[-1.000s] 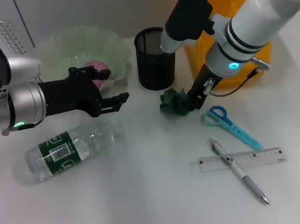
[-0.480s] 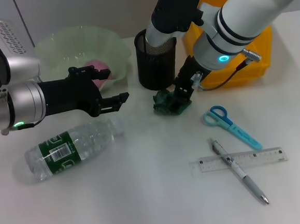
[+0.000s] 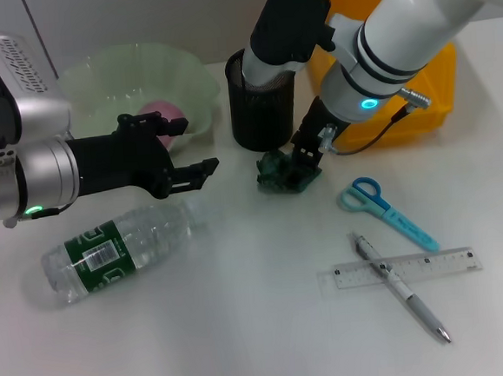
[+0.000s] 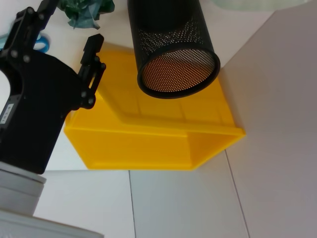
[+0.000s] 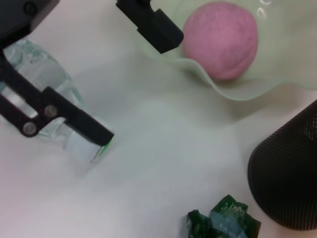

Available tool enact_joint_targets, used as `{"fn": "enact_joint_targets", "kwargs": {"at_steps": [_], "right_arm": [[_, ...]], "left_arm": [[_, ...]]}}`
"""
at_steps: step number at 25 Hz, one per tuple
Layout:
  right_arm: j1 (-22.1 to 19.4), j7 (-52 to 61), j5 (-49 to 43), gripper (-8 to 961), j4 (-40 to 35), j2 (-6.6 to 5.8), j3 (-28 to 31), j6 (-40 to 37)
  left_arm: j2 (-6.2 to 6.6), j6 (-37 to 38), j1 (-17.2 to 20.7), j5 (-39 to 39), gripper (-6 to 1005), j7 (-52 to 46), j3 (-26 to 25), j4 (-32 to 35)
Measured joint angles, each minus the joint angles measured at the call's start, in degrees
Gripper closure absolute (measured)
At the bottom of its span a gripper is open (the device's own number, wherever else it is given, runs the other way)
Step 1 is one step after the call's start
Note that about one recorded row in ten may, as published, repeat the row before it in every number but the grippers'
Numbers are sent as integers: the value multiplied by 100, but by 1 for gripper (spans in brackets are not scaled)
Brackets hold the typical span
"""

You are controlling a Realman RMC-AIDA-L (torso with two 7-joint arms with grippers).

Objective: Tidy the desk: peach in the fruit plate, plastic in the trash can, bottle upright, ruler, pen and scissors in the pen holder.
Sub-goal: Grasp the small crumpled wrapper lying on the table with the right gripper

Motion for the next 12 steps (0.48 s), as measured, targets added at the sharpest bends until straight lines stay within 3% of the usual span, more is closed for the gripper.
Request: {"fn": "enact_joint_targets", "kwargs": {"at_steps": [12], "right_arm": [[205,-20,78,253,593,16,-199,554]], "left_arm": [[0,-1,-17,6,284,0,61,4]]}}
